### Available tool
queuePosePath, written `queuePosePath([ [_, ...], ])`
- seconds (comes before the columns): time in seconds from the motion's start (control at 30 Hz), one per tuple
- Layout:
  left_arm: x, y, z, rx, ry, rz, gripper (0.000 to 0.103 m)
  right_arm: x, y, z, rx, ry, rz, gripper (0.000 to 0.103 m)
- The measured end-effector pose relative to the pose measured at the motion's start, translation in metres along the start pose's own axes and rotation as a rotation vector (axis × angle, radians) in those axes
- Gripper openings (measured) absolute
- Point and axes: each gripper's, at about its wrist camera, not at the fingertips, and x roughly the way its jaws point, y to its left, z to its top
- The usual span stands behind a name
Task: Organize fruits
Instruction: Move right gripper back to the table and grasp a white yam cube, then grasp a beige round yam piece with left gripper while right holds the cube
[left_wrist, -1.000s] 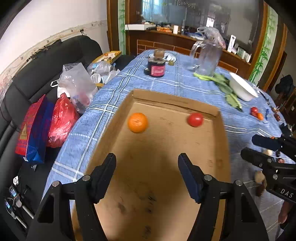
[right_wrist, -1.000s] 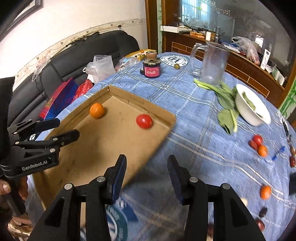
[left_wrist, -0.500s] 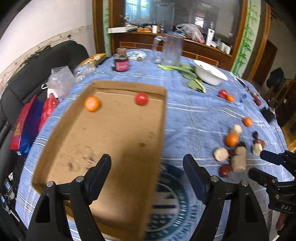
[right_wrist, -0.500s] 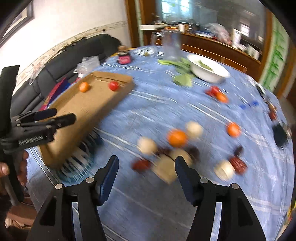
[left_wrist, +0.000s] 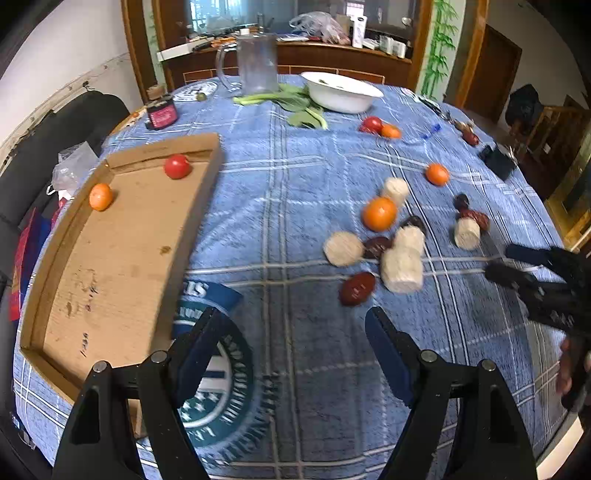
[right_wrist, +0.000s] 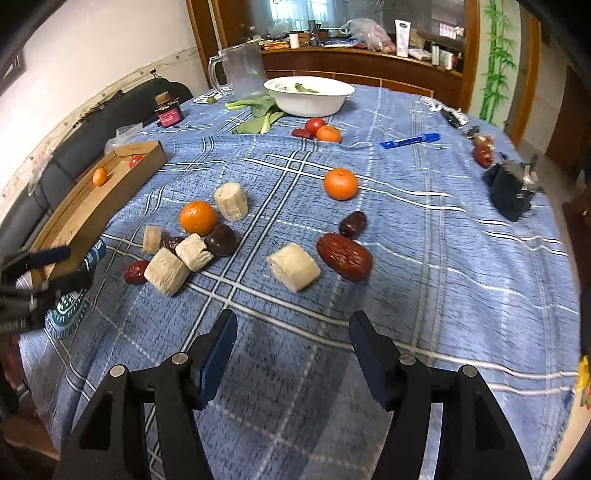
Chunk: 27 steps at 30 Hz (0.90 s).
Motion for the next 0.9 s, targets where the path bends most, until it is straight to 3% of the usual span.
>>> queuePosePath([
  [0.27,0.0,-0.02,-0.01,0.028,0.027,-0.008,0.079,0.03,-0.006,0.023,0.018,0.002,0.053,0.067],
  [0.3,0.0,-0.022,-0.011,0.03,0.027,-0.01,0.079,0.032,-0.005,0.024,0.007,0.005,0.048,0.059],
  [0.33,0.0,-0.023,-0.011,0.029,0.026,-0.012,0.079,0.034,-0.004,0.025,-0.006,0.01,0.042,0.036],
  [0.37,0.0,-0.025,-0.01,0.027,0.025,-0.019,0.079,0.037,-0.003,0.025,-0.021,0.025,0.037,0.031],
  [0.73,0.028,-0.058,0.01,-0.006,0.046,-0.144,0.079,0.008,-0.012,0.006,-0.051,-0.006,0.023,0.03],
  [0.9,0.043,-0.07,0.022,0.021,0.02,-0.117,0.077,-0.001,-0.019,-0.004,-0.037,0.004,0.034,0.03],
])
